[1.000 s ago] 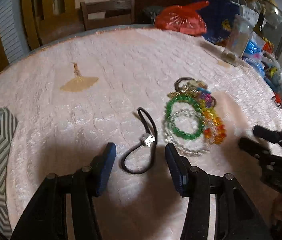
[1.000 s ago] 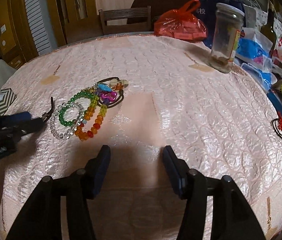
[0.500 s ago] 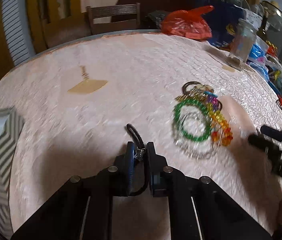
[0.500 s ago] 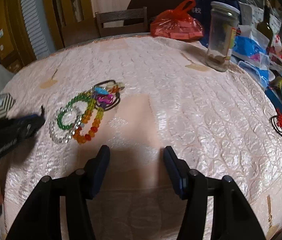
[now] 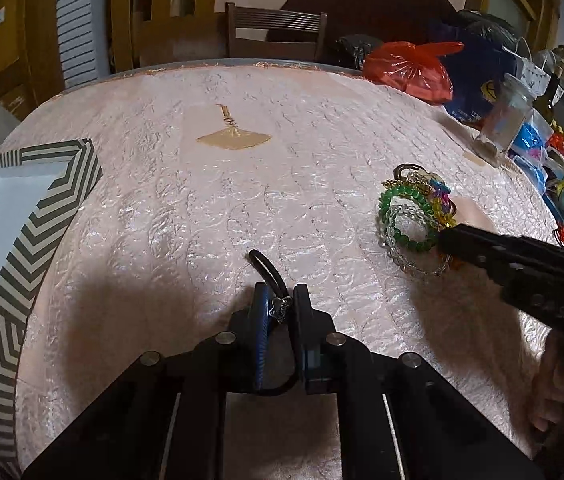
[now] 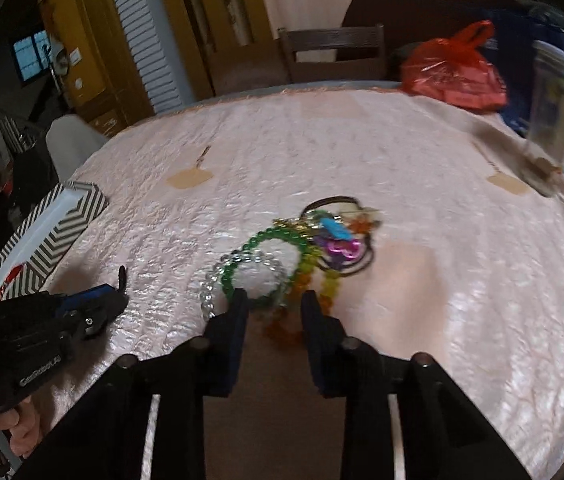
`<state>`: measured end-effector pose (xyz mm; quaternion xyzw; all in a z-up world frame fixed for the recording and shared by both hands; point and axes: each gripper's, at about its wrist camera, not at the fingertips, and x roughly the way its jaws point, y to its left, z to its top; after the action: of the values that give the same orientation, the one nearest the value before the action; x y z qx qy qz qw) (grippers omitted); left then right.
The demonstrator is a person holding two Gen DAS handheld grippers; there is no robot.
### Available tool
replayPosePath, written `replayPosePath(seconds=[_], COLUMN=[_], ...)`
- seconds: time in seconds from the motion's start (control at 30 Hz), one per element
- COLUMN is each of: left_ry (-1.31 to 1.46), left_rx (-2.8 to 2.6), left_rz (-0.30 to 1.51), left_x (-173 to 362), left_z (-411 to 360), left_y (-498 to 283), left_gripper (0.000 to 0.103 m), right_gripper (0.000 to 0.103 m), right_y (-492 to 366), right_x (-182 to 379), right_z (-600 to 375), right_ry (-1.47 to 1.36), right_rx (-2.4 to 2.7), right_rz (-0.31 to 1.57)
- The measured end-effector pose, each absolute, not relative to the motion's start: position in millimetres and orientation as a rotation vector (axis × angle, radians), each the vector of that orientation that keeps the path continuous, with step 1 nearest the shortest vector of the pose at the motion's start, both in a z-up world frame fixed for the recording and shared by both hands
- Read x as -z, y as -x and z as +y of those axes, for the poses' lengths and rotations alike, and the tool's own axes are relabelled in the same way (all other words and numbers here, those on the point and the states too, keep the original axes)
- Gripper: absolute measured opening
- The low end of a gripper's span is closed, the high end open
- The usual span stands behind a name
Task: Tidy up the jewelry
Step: 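Grasp the clear bead bracelet with the right tool while the left tool holds the hair tie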
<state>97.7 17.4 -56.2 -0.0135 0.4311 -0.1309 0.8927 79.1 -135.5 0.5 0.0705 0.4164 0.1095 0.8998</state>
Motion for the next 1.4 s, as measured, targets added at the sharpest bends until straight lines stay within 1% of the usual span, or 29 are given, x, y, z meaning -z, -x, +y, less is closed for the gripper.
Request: replayPosePath(seconds=[0.07, 0.1, 0.17, 0.2, 0.23, 0.33, 0.57, 0.7, 0.83, 0.93, 1.03, 1.4], left_ry=[0.027, 0.027, 0.033, 0.034, 0.034, 0.029, 0.024, 0.014, 0.026, 0.039, 0.04, -0.054], left_rx=[0.27, 0.27, 0.273, 0.273, 0.273, 0.27, 0.264, 0.269, 0.312, 0.335, 0.329, 0.211], left_rz=[0.894, 0.894, 0.895, 0.895, 0.894, 0.894, 0.893, 0.881, 0.832, 0.795, 0.805, 0.836], left_x=[56.2, 56.2, 56.2, 56.3, 56.3, 56.4, 56.2, 53.3, 28.9, 7.7, -6.3, -14.0], left_z=[17.2, 17.7, 18.2, 18.3, 18.4, 18.1, 16.5, 15.6, 17.1, 18.4, 17.5, 25.9], left_y=[-98.1, -98.1, -98.3, -98.2, -98.0, -97.6, -98.2, -93.1, -70.6, -57.5, -49.9, -16.7], left_gripper=[0.024, 0.024, 0.024, 0.024, 0.024, 0.024, 0.024, 0.023, 0.023, 0.023, 0.023, 0.023], right_gripper=[0.025, 0.021, 0.012, 0.011, 0.008, 0.008, 0.008, 0.008, 0.008, 0.008, 0.008, 0.008], right_y=[-87.5, -89.7, -90.1, -90.2, -88.3, -80.0, -48.6, -33.7, -19.8, -11.5, -9.3, 7.4], right_x=[8.3, 9.7, 8.4, 9.5, 8.5, -0.4, -41.9, -56.7, -66.3, -70.5, -69.0, -66.1], right_z=[-130.0, -129.3, -128.5, -128.2, -128.2, -128.8, -143.1, -155.8, -161.5, -157.1, -151.6, -137.8], right_ry=[-0.133, -0.131, -0.145, -0.147, -0.146, -0.153, -0.236, -0.287, -0.31, -0.296, -0.28, -0.202], right_rx=[-0.214, -0.209, -0.221, -0.22, -0.217, -0.215, -0.218, -0.178, -0.172, -0.175, -0.178, -0.122], right_rz=[0.901, 0.911, 0.89, 0.893, 0.882, 0.836, 0.724, 0.721, 0.712, 0.691, 0.697, 0.726])
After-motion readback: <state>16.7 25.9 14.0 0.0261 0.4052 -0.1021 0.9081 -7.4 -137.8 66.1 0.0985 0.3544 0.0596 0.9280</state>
